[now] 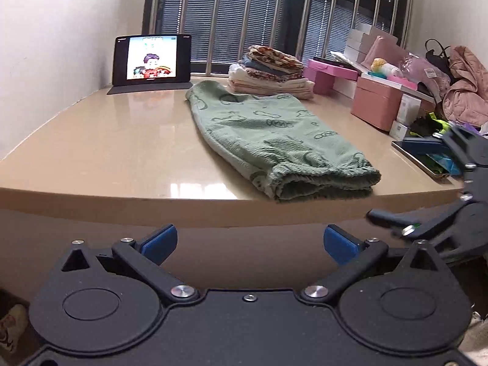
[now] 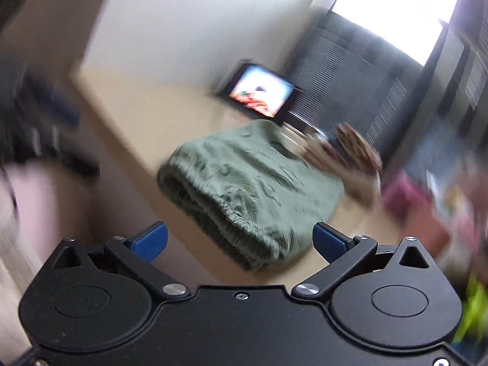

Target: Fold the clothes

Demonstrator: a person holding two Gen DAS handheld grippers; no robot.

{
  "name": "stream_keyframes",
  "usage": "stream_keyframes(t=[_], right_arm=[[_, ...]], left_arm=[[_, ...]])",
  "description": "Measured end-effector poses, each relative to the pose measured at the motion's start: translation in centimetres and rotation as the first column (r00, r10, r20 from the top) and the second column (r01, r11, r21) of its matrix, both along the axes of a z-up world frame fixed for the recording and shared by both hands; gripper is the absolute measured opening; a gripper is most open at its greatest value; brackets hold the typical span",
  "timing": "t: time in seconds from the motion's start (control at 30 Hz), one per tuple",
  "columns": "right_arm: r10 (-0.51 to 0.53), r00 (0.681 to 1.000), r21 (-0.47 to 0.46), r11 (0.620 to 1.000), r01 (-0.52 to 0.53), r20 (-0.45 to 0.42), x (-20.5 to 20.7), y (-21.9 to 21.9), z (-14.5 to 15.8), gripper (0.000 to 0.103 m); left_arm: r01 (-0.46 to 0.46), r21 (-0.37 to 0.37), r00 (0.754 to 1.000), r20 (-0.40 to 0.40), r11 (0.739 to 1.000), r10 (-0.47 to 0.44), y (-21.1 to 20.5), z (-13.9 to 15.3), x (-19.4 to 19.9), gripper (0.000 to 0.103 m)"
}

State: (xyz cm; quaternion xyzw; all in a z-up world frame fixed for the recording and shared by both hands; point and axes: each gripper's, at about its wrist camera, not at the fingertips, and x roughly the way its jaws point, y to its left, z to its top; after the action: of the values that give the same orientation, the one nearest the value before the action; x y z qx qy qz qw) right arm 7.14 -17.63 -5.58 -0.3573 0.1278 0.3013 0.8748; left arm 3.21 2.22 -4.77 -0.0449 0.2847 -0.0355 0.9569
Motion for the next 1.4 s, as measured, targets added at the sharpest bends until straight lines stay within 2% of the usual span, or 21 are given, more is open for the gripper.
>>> stream_keyframes(t=[0.1, 0.2, 0.3, 0.4, 0.43, 0.5, 0.6, 0.67, 0.73, 0.8, 0.83, 0.87, 0.9, 1.07, 1.13, 1.2, 1.23, 1.27, 1.33, 1.37, 1.4], right_arm=[[0.099, 0.994, -0.175, 0.981, -0.089, 0.051, 1.2, 1.6, -1.8, 0.091], [0.169, 0.982, -0.307, 0.942, -0.137, 0.081, 2.4, 2.9, -3.4, 0.087], [0.207, 0.976, -0.387, 0.907, -0.168, 0.062, 3.0, 3.9, -4.2, 0.073], [0.236, 0.971, -0.445, 0.873, -0.197, 0.032, 3.3, 4.8, -4.6, 0.069], [0.245, 0.969, -0.461, 0.863, -0.207, 0.023, 3.2, 4.9, -4.7, 0.067], [0.26, 0.965, -0.471, 0.847, -0.244, -0.034, 3.1, 5.1, -4.6, 0.049], [0.258, 0.96, -0.454, 0.847, -0.277, -0.105, 3.5, 4.9, -3.9, 0.042], [0.252, 0.956, -0.431, 0.853, -0.293, -0.152, 3.9, 4.7, -3.2, 0.038], [0.243, 0.95, -0.403, 0.863, -0.304, -0.197, 4.3, 4.6, -2.4, 0.031], [0.239, 0.943, -0.385, 0.868, -0.315, -0.232, 4.4, 4.4, -1.7, 0.018], [0.237, 0.94, -0.38, 0.869, -0.318, -0.243, 4.4, 4.3, -1.5, 0.017], [0.233, 0.938, -0.371, 0.872, -0.318, -0.256, 4.5, 4.2, -1.2, 0.016], [0.225, 0.935, -0.358, 0.879, -0.316, -0.273, 4.7, 4.2, -1.0, 0.016], [0.187, 0.899, -0.242, 0.923, -0.298, -0.396, 6.5, 3.5, 1.2, 0.015], [0.18, 0.874, -0.187, 0.939, -0.29, -0.452, 7.2, 3.1, 2.5, 0.015], [0.184, 0.848, -0.143, 0.947, -0.289, -0.496, 8.0, 2.8, 3.6, 0.015], [0.188, 0.837, -0.126, 0.949, -0.29, -0.514, 8.3, 2.6, 4.1, 0.015], [0.191, 0.829, -0.113, 0.95, -0.29, -0.526, 8.5, 2.4, 4.4, 0.015], [0.198, 0.816, -0.098, 0.95, -0.296, -0.543, 9.1, 2.1, 4.8, 0.015], [0.201, 0.813, -0.096, 0.949, -0.299, -0.546, 9.8, 2.2, 4.9, 0.015], [0.203, 0.81, -0.094, 0.949, -0.302, -0.55, 10.6, 2.3, 5.0, 0.015]], left_arm=[[-0.023, 0.004, 1.0, 0.0, 1.0, 0.023, 0.7, 0.1, -0.3, 0.103], [-0.053, 0.001, 0.999, -0.009, 0.999, 0.053, 1.5, 0.0, -0.4, 0.103], [-0.07, 0.004, 0.997, -0.015, 0.998, 0.07, 1.9, 0.0, -0.4, 0.103], [-0.054, 0.042, 0.998, -0.014, 0.998, 0.055, 1.9, 0.0, -0.2, 0.103], [-0.037, 0.07, 0.999, -0.01, 0.997, 0.038, 1.7, 0.0, 0.0, 0.103], [0.005, 0.154, 1.0, 0.005, 0.988, -0.006, 1.1, 0.0, 0.4, 0.103], [0.076, 0.304, 0.995, 0.034, 0.95, -0.091, -0.2, 0.0, 1.1, 0.103], [0.118, 0.374, 0.99, 0.033, 0.92, -0.14, -1.0, -0.3, 1.7, 0.103], [0.161, 0.398, 0.982, 0.022, 0.903, -0.185, -1.5, -0.6, 2.5, 0.103], [0.215, 0.4, 0.971, 0.007, 0.891, -0.238, -1.8, -1.2, 3.2, 0.103], [0.24, 0.411, 0.965, -0.001, 0.879, -0.263, -2.0, -1.7, 3.6, 0.103], [0.261, 0.438, 0.958, -0.005, 0.86, -0.288, -2.4, -2.2, 3.9, 0.103], [0.279, 0.485, 0.948, -0.003, 0.829, -0.317, -2.8, -2.9, 4.1, 0.103], [0.284, 0.765, 0.883, 0.027, 0.578, -0.469, -5.6, -5.6, 4.6, 0.103], [0.255, 0.835, 0.85, 0.047, 0.489, -0.524, -6.4, -6.1, 4.6, 0.103], [0.24, 0.874, 0.813, 0.056, 0.422, -0.58, -7.0, -6.3, 4.6, 0.099], [0.238, 0.887, 0.791, 0.059, 0.396, -0.608, -7.2, -6.3, 4.5, 0.095], [0.235, 0.899, 0.769, 0.06, 0.369, -0.636, -7.4, -6.2, 4.4, 0.083], [0.244, 0.925, 0.729, 0.023, 0.291, -0.684, -7.8, -6.1, 4.3, 0.062], [0.254, 0.936, 0.713, -0.011, 0.244, -0.701, -7.9, -6.1, 4.3, 0.042], [0.264, 0.945, 0.698, -0.048, 0.194, -0.714, -7.9, -6.2, 4.3, 0.029]])
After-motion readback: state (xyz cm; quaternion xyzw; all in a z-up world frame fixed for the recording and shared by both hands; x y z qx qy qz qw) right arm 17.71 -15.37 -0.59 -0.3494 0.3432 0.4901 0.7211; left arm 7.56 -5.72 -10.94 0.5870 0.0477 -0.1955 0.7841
